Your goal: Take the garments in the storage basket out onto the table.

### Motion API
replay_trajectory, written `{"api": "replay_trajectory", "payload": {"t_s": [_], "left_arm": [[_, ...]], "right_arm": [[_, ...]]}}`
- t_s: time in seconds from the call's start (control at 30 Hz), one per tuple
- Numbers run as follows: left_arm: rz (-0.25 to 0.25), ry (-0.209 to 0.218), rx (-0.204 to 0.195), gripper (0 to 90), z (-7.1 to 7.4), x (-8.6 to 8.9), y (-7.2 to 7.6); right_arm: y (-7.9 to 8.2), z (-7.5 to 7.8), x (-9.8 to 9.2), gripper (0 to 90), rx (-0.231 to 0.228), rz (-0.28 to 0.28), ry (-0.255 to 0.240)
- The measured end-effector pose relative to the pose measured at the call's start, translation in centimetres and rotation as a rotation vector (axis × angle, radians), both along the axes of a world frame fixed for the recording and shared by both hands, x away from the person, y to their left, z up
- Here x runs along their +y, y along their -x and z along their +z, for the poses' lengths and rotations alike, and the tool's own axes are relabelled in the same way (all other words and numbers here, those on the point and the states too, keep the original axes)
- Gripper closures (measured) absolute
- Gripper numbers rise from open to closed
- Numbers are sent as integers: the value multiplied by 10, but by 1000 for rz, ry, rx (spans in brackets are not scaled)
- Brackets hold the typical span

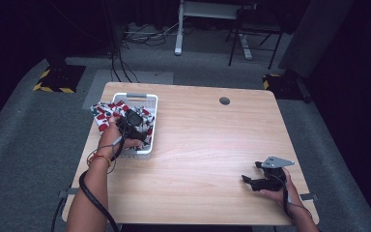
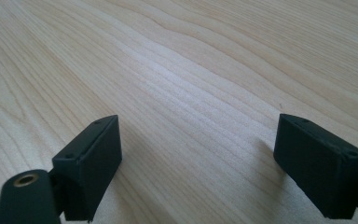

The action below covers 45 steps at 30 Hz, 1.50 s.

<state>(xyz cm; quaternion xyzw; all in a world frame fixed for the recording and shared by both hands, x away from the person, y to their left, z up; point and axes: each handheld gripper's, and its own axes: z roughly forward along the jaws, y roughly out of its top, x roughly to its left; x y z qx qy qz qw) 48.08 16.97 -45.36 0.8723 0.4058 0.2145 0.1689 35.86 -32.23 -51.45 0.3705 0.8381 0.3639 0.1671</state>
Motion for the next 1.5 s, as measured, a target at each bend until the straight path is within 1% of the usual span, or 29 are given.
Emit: {"api": "replay_trajectory", "payload": {"t_s": [0.07, 0.13, 0.2, 0.27, 0.4, 0.53, 0.63, 0.77, 0.83, 1.0, 1.03, 1.17, 1.33, 1.4, 1.5], "left_arm": [[1, -30, 7, 414, -1, -2, -1], [4, -49, 11, 463, -2, -4, -1], [7, -68, 13, 531, -3, -5, -2], [6, -72, 13, 601, -4, -5, -2], [2, -82, -3, 734, -4, -6, -1], [-3, -68, -27, 773, -3, -4, 1], [-2, -44, -52, 783, -1, -2, 4], [-7, -35, -74, 792, 1, -1, 8], [-9, -22, -86, 795, 2, 0, 11], [-14, 40, -127, 802, 9, 4, 20], [-17, 48, -135, 803, 10, 5, 22], [-25, 105, -167, 805, 16, 8, 30], [-31, 184, -221, 807, 21, 12, 42], [-32, 206, -240, 807, 23, 12, 47], [-46, 232, -264, 808, 24, 12, 54]], "right_arm": [[0, 0, 0, 152, 0, 0, 0], [0, 0, 0, 152, 0, 1, 0], [0, 0, 0, 152, 0, 1, 0], [0, 0, 0, 152, 0, 1, 1], [0, 0, 0, 152, 0, 3, 1], [0, 0, 0, 152, -1, 4, 1], [0, 0, 0, 152, -1, 4, 1], [0, 0, 0, 152, -1, 4, 1], [0, 0, 0, 152, -1, 4, 1], [0, 0, 0, 152, -1, 4, 1], [0, 0, 0, 152, -1, 4, 1], [0, 0, 0, 152, 0, 4, 1], [0, 0, 0, 152, 0, 4, 1], [0, 0, 0, 152, 0, 4, 1], [0, 0, 0, 152, -1, 4, 1]]}}
